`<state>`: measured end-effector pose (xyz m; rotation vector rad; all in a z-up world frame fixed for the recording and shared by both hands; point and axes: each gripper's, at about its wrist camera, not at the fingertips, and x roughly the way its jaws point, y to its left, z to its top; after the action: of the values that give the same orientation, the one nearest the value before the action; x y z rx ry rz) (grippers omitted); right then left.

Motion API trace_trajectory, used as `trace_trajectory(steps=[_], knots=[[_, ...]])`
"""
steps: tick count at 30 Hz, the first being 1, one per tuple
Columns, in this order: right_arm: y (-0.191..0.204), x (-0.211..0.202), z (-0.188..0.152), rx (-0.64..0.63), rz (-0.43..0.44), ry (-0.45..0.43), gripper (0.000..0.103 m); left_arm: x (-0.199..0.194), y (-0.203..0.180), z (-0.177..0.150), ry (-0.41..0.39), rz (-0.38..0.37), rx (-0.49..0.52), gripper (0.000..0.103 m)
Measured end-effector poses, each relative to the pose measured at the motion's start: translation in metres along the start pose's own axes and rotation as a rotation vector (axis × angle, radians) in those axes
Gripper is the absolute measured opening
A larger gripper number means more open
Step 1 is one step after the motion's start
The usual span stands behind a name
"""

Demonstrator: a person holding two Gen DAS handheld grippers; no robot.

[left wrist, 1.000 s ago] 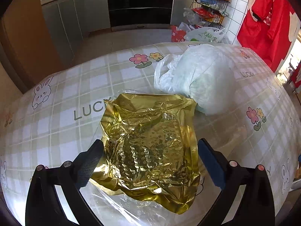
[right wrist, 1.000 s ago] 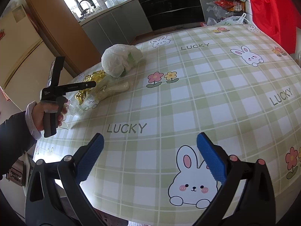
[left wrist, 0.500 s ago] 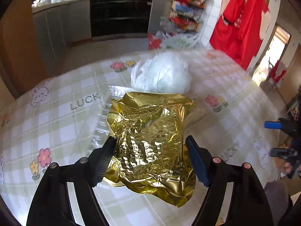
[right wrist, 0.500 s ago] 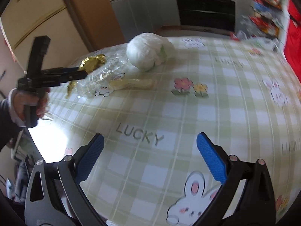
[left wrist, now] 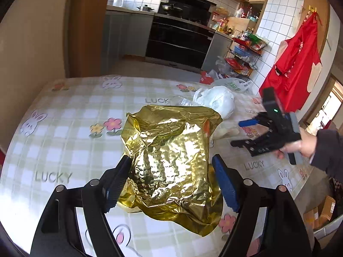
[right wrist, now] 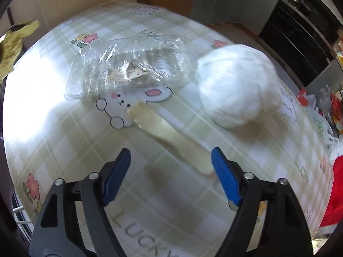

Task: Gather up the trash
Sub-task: 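Grasp the gold foil bag with the left tool and lift it, then grasp the beige glove with the right tool while the left tool drops the gold bag into the bucket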

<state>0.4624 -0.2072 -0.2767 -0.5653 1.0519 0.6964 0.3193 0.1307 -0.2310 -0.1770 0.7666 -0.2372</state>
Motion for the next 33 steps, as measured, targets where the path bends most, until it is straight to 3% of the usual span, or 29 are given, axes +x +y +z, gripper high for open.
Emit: trace_trajectory(steps=[1,4,12,14,16,18,28,33], knots=[[0.001,0.004,0.005,0.009,0.013,0.006,0.056,-0.006,0.002,-0.005,0.001,0.0,-0.008,0.076],[-0.001,0.011,0.016,0.06,0.047,0.002,0.056,-0.019,0.006,-0.016,0.004,0.006,-0.038,0.076],[-0.008,0.023,0.015,0.114,0.073,0.1,0.054,-0.04,0.005,-0.036,0.003,-0.044,-0.103,0.076],[-0.011,0.018,0.009,0.138,0.08,0.117,0.041,-0.043,0.003,-0.038,0.0,-0.049,-0.1,0.076],[-0.017,0.012,0.0,0.192,0.106,0.131,0.022,-0.046,0.001,-0.039,-0.003,-0.057,-0.106,0.076],[-0.021,0.003,-0.013,0.256,0.153,0.122,0.017,-0.054,0.002,-0.045,-0.008,-0.057,-0.104,0.076],[-0.005,-0.089,-0.085,0.537,0.277,-0.18,0.016,-0.095,-0.022,-0.053,-0.038,-0.082,-0.088,0.076],[0.023,-0.145,-0.144,0.665,0.315,-0.353,0.016,-0.115,-0.041,-0.065,-0.047,-0.109,-0.084,0.076]])
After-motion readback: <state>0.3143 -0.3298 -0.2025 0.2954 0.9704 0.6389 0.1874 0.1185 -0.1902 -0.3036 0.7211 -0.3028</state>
